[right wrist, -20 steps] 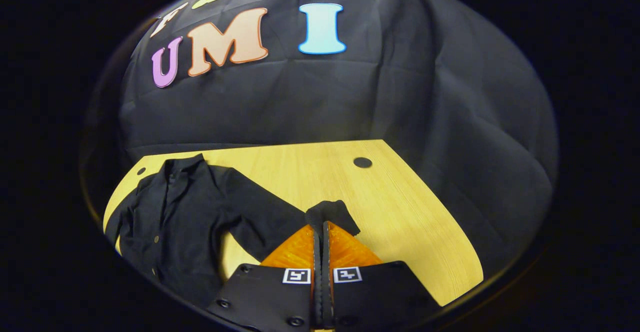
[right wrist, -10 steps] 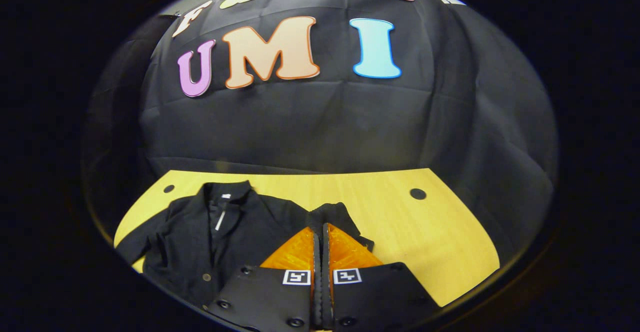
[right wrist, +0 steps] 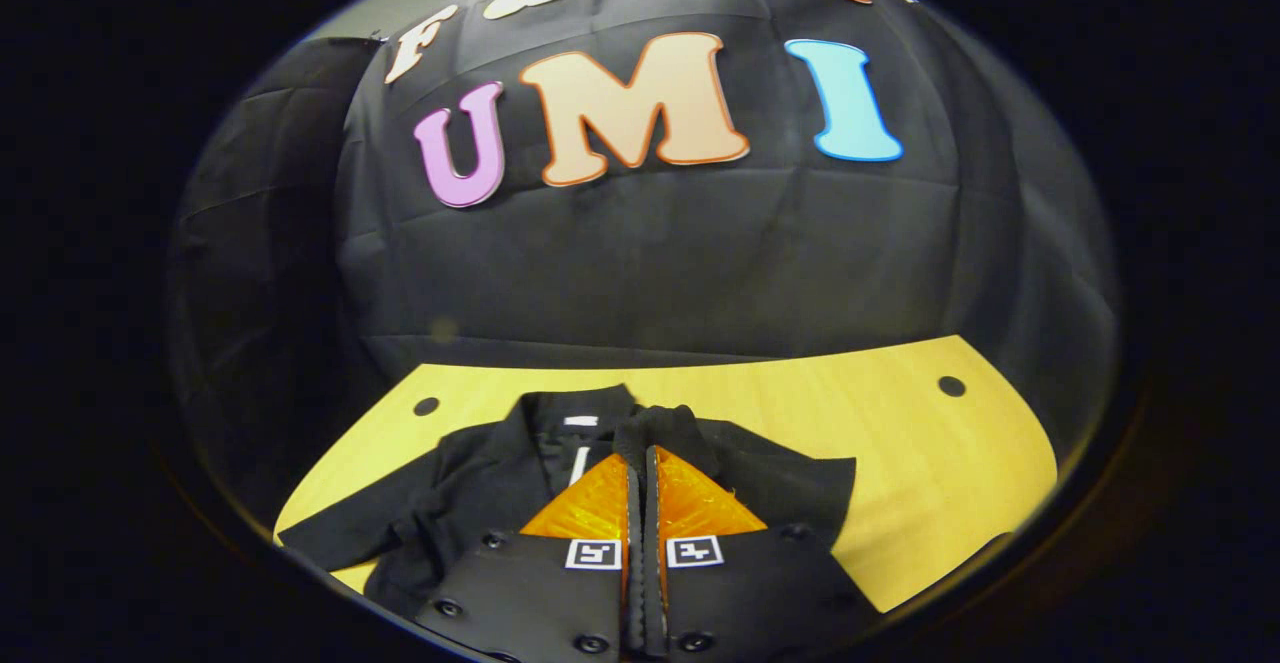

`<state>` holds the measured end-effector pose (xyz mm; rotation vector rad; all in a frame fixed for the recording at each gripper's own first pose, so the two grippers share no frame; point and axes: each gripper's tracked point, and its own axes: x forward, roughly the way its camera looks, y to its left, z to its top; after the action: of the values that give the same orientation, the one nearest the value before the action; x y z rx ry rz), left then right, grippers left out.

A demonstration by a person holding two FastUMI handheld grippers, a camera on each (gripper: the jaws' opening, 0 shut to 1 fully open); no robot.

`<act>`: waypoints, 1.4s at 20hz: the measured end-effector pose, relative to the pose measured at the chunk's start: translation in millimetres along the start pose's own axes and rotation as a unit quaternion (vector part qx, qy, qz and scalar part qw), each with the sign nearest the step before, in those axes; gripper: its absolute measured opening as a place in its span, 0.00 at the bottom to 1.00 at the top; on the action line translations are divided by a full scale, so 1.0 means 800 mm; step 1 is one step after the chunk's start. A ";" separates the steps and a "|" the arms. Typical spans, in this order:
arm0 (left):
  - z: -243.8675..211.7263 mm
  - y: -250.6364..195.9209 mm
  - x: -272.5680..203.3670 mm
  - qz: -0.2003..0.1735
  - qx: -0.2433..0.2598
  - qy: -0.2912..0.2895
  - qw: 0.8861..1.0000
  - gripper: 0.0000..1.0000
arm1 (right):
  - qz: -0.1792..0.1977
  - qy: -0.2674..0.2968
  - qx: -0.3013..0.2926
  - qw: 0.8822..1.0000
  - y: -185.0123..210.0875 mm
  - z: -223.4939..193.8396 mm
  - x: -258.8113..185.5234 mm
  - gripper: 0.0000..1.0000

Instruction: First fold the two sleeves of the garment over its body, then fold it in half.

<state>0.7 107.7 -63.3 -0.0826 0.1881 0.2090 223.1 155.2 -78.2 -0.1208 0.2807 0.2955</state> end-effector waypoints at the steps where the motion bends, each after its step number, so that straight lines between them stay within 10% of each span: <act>1: -0.002 0.005 0.003 0.001 -0.002 0.003 1.000 0.95 | 0.008 0.000 -0.008 1.000 0.019 -0.002 0.005 0.02; 12: -0.038 0.040 0.018 0.003 -0.024 0.046 0.999 0.95 | 0.090 0.043 -0.047 0.994 0.181 -0.050 0.044 0.02; 28: -0.104 0.086 0.041 0.026 -0.064 0.113 0.991 0.97 | 0.128 0.140 -0.059 0.980 0.243 -0.147 0.088 0.12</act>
<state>2.5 172.9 -155.6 -0.2294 0.4026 0.2633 198.8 340.3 -225.7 -0.2447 0.5615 0.5531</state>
